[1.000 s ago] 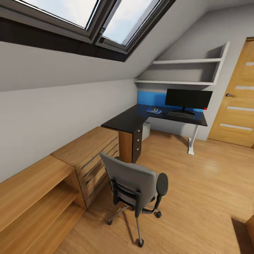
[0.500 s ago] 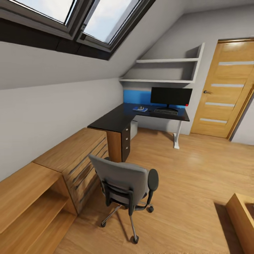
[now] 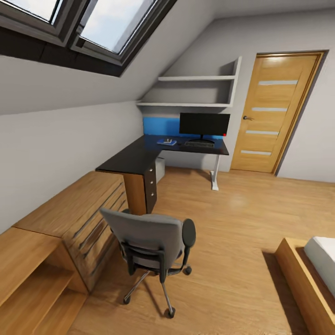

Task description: In the bedroom, organize the workspace by keeping the computer under the desk, ensuring the monitor is on the desk, placing the keyboard on the desk next to the monitor, placing the mouse on the desk next to the keyboard, moving the folder from the swivel chair onto the desk next to the mouse, stacking the notebook on top of the folder with the pen on top of the notebook, and positioning the swivel chair next to the desk.

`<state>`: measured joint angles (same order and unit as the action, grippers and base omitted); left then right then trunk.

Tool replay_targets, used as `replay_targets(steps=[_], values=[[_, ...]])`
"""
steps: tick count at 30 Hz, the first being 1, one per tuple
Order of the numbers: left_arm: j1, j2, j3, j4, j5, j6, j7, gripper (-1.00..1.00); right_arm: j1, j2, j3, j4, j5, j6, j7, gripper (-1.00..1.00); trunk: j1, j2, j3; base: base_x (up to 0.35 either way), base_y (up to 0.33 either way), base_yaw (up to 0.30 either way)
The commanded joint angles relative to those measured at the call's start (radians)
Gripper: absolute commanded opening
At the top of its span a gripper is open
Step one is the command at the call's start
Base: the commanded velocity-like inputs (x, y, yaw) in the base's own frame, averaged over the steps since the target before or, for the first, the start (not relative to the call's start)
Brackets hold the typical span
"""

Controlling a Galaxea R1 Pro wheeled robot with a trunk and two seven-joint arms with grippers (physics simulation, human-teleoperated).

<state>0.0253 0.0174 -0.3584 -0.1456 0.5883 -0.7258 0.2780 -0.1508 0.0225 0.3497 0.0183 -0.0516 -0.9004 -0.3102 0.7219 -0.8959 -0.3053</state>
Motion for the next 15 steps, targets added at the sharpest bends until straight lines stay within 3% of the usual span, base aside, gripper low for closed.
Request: replay_targets(steps=[1,5,15], values=[[0.001,0.001,-0.009,-0.003,0.002,0.0,0.009,1.0,-0.001,0.001,0.009,0.002,-0.005,-0.003,-0.004,1.0,0.0,-0.001,-0.002,0.0,0.069,-0.28],[0.001,0.001,-0.009,-0.003,0.002,0.0,0.009,1.0,-0.001,0.001,0.008,0.003,-0.005,-0.003,-0.004,1.0,0.0,-0.001,-0.004,0.0,0.168,-0.28],[0.001,0.001,-0.009,-0.003,0.002,0.0,0.009,1.0,-0.001,0.001,0.009,0.003,-0.005,-0.003,-0.004,1.0,0.0,-0.001,-0.011,0.0,0.297,-0.28]])
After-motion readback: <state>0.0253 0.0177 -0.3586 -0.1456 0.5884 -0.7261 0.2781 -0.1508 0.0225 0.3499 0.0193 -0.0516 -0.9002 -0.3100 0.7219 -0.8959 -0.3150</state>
